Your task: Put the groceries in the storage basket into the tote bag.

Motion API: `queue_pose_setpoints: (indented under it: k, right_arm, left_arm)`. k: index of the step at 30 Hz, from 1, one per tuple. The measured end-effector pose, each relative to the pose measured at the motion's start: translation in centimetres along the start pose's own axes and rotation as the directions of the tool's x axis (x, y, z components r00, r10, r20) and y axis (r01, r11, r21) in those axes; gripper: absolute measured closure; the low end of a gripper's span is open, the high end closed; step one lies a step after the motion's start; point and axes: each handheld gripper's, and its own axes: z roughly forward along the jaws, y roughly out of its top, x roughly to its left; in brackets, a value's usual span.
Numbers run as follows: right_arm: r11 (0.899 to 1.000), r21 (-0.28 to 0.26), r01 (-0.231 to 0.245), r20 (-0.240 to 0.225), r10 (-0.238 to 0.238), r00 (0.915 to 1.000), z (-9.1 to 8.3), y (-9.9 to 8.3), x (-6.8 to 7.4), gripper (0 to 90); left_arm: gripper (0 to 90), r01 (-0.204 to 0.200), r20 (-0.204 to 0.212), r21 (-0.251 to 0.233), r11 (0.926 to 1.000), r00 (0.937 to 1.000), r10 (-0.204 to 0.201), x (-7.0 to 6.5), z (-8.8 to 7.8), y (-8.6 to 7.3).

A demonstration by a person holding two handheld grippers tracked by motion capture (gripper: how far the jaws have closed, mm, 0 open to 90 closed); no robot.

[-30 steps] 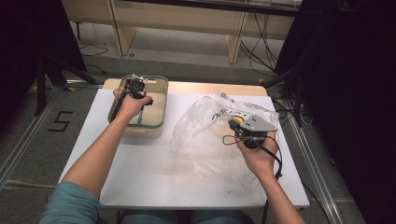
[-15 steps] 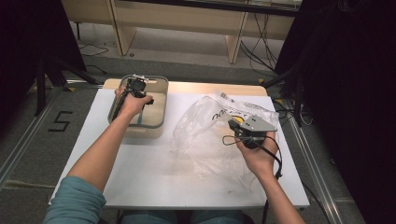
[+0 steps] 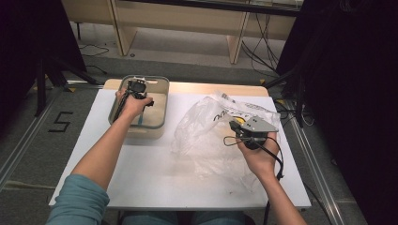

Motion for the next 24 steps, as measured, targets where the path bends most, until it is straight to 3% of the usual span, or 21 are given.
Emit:
queue_pose_setpoints:
  k: [14,24]
  right_arm:
    - [1.000,0.006,0.004,-0.004,-0.004,1.0000,0.1,-0.1,0.1,90.0]
    - [1.000,0.008,0.002,-0.005,-0.002,1.0000,0.1,-0.1,0.1,90.0]
  left_arm:
    - [34.6,-0.007,0.005,0.021,0.9998,1.0000,0.006,-0.5,0.7,-0.3]
    - [39.2,0.019,0.012,0.039,0.9991,0.9997,-0.019,-0.4,1.4,-0.4]
